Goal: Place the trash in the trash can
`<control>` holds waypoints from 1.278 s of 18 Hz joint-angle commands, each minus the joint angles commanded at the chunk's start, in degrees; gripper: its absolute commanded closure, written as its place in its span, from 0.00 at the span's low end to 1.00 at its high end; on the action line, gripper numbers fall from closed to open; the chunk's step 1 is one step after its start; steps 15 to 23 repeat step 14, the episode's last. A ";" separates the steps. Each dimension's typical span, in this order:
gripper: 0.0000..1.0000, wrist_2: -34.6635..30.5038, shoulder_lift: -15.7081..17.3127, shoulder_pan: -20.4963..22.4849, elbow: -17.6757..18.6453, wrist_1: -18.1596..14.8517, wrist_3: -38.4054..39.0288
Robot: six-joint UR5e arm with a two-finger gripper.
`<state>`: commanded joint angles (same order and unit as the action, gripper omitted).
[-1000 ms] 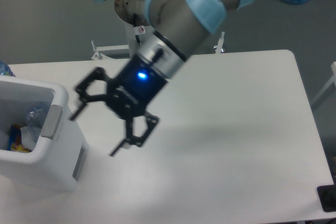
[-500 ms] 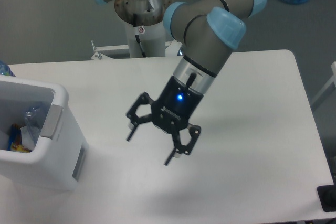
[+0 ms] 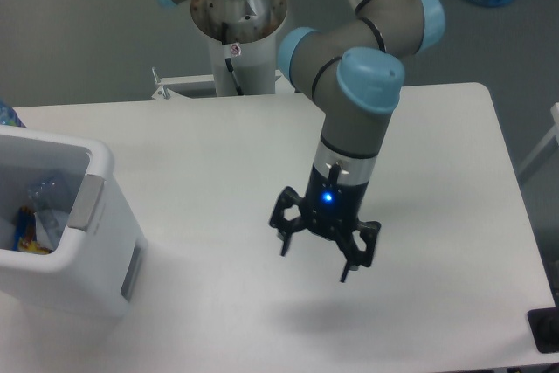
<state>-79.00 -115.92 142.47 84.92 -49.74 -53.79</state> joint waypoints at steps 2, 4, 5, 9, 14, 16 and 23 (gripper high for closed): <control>0.00 -2.72 -1.15 -0.18 -2.37 -3.42 -0.61; 0.00 -5.62 -1.85 -1.31 -4.75 -8.16 -5.86; 0.00 -7.37 -2.12 -1.58 -5.54 -10.71 -8.76; 0.00 -11.61 -2.47 -2.20 -6.61 -13.28 -12.22; 0.00 -11.70 -2.29 -2.29 -6.17 -13.19 -12.13; 0.00 -11.70 -2.29 -2.29 -6.17 -13.19 -12.13; 0.00 -11.70 -2.29 -2.29 -6.17 -13.19 -12.13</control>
